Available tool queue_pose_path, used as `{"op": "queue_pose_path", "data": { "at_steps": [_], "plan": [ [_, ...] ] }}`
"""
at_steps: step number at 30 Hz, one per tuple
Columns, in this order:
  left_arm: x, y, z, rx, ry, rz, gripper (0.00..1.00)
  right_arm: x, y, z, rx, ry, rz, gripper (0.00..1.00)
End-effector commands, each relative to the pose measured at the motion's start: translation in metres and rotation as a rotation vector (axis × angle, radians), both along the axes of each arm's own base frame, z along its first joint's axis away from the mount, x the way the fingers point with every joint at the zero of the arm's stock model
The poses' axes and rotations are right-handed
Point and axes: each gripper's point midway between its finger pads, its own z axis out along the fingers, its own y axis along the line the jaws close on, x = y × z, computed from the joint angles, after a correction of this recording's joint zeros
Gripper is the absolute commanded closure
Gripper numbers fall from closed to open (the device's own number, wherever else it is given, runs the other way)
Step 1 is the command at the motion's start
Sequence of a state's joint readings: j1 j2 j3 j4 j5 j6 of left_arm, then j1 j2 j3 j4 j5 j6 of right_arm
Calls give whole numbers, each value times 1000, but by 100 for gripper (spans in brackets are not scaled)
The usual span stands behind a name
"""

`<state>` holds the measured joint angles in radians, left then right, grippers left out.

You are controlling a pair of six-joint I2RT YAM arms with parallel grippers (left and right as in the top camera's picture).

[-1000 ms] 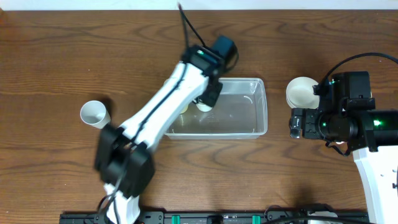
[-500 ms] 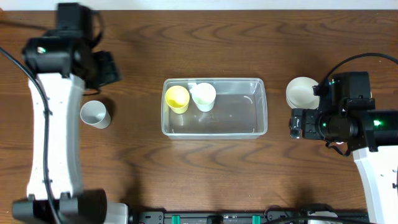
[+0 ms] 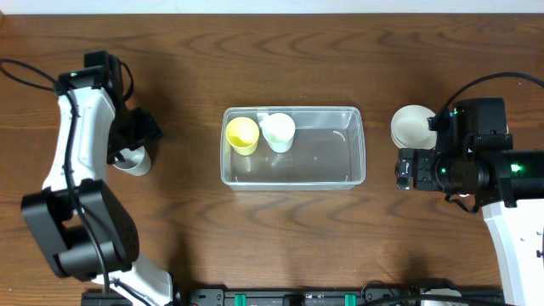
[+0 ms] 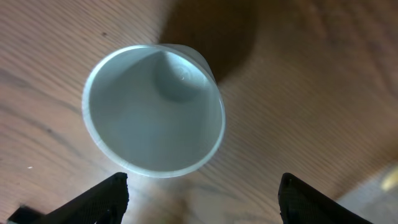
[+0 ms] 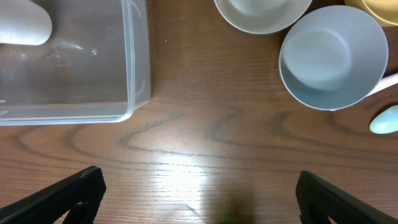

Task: Pack container
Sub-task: 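Reach left gripper to the grey cup and grasp it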

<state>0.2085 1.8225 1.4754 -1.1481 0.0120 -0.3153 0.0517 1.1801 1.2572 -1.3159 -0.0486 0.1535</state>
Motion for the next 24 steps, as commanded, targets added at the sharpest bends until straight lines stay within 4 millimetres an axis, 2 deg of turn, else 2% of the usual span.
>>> {"op": "queue_pose_path", "data": {
  "at_steps": [1,9,11,15,17,21,24],
  "plan": [
    [-3,-1,-16,-15,41,6,22,3,0,5,-1,-16,-9,1],
    [-4,-1,-42,-29,110,6,24,2,0,5,-1,-15,-10,1],
    [-5,-1,-46,-32,124,7,31,2,0,5,-1,-14,-9,1],
    [-5,0,-48,-30,133,-1,55,1,0,5,-2,-11,-9,1],
    [-5,0,-48,-28,133,0,59,1,0,5,-2,-8,-9,1],
    [-6,0,-48,-28,135,0,73,1,0,5,-2,-9,-9,1],
    [-7,0,-48,-29,139,-1,76,1,0,5,-2,-9,-9,1]
  ]
}}
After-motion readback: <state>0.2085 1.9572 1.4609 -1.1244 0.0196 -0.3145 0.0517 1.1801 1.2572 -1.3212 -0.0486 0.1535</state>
